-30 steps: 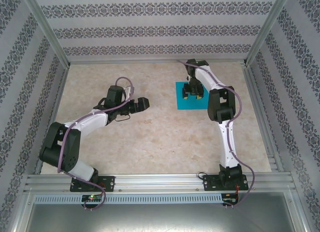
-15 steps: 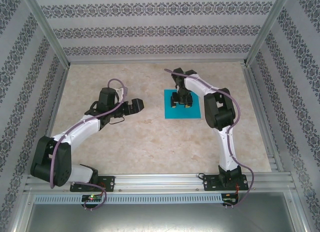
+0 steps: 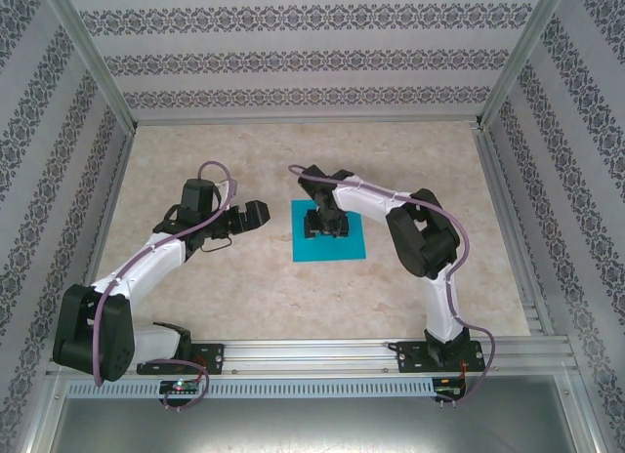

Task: Fold a paper plane with a square sheet of paper (pick it up from the middle)
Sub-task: Move the square sheet of paper to the center of the table.

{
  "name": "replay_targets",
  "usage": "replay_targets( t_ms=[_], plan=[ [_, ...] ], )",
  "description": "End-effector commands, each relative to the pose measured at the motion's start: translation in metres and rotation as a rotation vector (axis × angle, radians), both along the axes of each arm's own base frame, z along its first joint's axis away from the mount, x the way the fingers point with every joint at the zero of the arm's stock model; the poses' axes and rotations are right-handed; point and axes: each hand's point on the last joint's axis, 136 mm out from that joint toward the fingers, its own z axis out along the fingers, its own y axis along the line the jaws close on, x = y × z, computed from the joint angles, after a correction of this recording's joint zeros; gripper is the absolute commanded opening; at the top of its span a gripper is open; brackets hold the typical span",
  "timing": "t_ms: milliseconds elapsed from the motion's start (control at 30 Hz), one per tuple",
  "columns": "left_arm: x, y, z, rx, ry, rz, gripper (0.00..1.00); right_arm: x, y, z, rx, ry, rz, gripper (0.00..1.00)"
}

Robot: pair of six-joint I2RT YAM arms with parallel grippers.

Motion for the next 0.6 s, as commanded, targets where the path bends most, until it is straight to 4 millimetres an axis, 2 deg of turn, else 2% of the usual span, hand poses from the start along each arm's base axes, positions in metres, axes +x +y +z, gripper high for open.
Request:
replay_targets(
  t_ms=[0, 100, 200, 433, 567],
  plan=[
    [-0.008, 0.005, -0.003, 0.017, 0.014, -0.018, 1.0, -0.033, 0.018, -0.01, 0.016, 0.057, -0.032, 0.66],
    [-0.01, 0.008, -0.008, 0.02, 0.031, -0.011, 1.0, -0.046, 0.026, -0.005, 0.017, 0.042, -0.039, 0.67],
    [-0.012, 0.009, -0.01, 0.02, 0.039, -0.006, 1.0, -0.051, 0.028, 0.003, 0.021, 0.021, -0.052, 0.68],
    [-0.016, 0.011, -0.014, 0.022, 0.051, 0.004, 1.0, -0.038, 0.011, 0.046, -0.021, -0.113, -0.077, 0.78],
    [-0.018, 0.012, -0.018, 0.02, 0.062, 0.009, 1.0, -0.028, 0.003, 0.044, -0.03, -0.133, -0.108, 0.81]
  ],
)
